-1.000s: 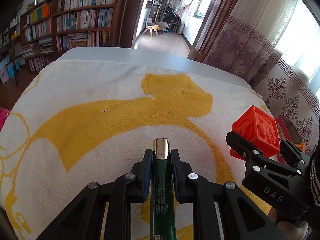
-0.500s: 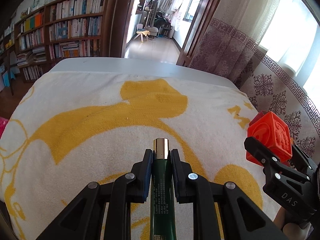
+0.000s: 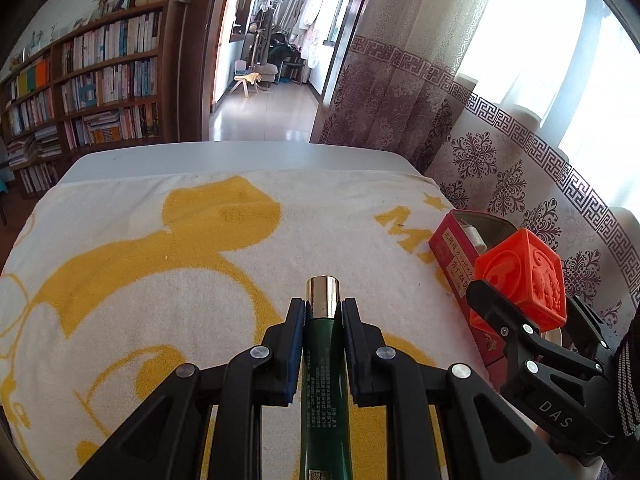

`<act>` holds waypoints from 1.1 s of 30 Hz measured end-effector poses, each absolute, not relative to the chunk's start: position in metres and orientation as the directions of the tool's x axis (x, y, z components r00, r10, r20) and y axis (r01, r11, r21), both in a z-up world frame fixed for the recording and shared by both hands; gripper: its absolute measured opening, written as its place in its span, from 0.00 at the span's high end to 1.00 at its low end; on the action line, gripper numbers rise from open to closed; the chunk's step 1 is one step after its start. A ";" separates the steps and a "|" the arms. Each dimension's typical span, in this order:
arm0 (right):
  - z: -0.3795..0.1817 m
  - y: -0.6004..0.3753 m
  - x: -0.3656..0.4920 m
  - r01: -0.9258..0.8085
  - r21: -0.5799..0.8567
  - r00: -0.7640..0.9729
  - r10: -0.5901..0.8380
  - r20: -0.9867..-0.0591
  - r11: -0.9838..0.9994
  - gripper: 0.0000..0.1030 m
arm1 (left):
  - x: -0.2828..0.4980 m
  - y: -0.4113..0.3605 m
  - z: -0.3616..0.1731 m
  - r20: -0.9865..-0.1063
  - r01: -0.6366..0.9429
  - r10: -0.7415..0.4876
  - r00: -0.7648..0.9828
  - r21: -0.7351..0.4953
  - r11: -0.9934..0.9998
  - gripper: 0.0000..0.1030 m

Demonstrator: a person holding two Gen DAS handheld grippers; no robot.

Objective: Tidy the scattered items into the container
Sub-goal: 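Carry the tube and cube into the tin and open the left gripper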

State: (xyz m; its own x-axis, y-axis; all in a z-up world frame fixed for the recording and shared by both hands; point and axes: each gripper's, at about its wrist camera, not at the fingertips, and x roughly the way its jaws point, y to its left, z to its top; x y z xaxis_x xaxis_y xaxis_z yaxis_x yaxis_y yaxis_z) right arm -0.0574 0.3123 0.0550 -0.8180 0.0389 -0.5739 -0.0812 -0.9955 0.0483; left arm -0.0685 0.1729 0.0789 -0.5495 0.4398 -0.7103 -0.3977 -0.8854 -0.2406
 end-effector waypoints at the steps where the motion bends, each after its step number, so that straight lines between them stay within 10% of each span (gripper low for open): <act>1: 0.056 0.318 -0.055 -0.089 0.052 -0.820 0.044 -0.571 -0.995 0.25 | -0.067 0.180 0.080 -0.710 -0.407 0.445 -0.546 -0.240 -0.881 0.81; 33: 0.068 0.482 0.020 -0.356 0.171 -0.832 0.229 -0.506 -0.919 0.25 | -0.061 0.382 0.123 -0.668 -0.658 0.609 -0.427 -0.233 -0.716 0.81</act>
State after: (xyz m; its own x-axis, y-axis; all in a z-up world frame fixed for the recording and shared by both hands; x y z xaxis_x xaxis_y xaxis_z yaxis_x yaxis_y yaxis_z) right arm 0.0200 0.4822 0.0676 -0.8318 0.2287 -0.5058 -0.3563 -0.9187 0.1705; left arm -0.0609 0.3818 0.1225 -0.4269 0.6091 -0.6684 -0.6579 -0.7163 -0.2325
